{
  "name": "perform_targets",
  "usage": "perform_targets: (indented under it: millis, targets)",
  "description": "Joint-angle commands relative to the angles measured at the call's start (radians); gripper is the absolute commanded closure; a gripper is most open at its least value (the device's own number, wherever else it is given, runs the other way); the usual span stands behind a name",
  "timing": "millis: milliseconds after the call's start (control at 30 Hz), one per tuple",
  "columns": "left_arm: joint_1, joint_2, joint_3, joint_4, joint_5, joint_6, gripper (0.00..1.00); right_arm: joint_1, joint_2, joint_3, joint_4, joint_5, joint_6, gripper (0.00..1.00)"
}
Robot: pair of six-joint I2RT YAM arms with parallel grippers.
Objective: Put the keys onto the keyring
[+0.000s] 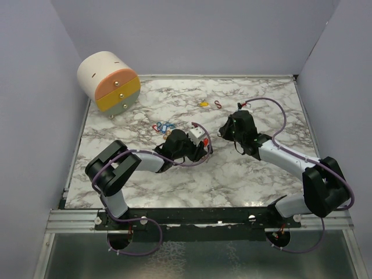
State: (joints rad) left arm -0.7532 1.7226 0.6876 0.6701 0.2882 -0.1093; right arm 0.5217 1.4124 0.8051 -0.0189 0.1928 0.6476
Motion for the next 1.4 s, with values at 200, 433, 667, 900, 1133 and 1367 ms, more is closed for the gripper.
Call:
perform_targets:
  millis: [200,433,667,900,1133,1367]
  targets:
    - [-0.007,-0.059,-0.026,-0.064,-0.151,-0.070,0.42,-0.016,-0.031,-0.017,0.000,-0.013,-0.021,1.00]
    - [-0.008,-0.069,0.016,-0.123,-0.202,-0.115,0.36,-0.020,-0.039,-0.020,0.000,-0.014,-0.022,1.00]
    - [-0.019,-0.030,0.091,-0.166,-0.263,-0.147,0.41,-0.026,-0.060,-0.024,-0.006,-0.013,-0.023,0.99]
    - [-0.062,0.035,0.169,-0.235,-0.377,-0.175,0.48,-0.034,-0.073,-0.026,-0.007,-0.015,-0.025,0.99]
    - [-0.128,0.084,0.242,-0.323,-0.531,-0.190,0.54,-0.048,-0.083,-0.034,-0.004,-0.024,-0.028,1.00]
    - [-0.180,0.135,0.310,-0.383,-0.656,-0.187,0.56,-0.065,-0.106,-0.047,-0.003,-0.033,-0.030,0.99]
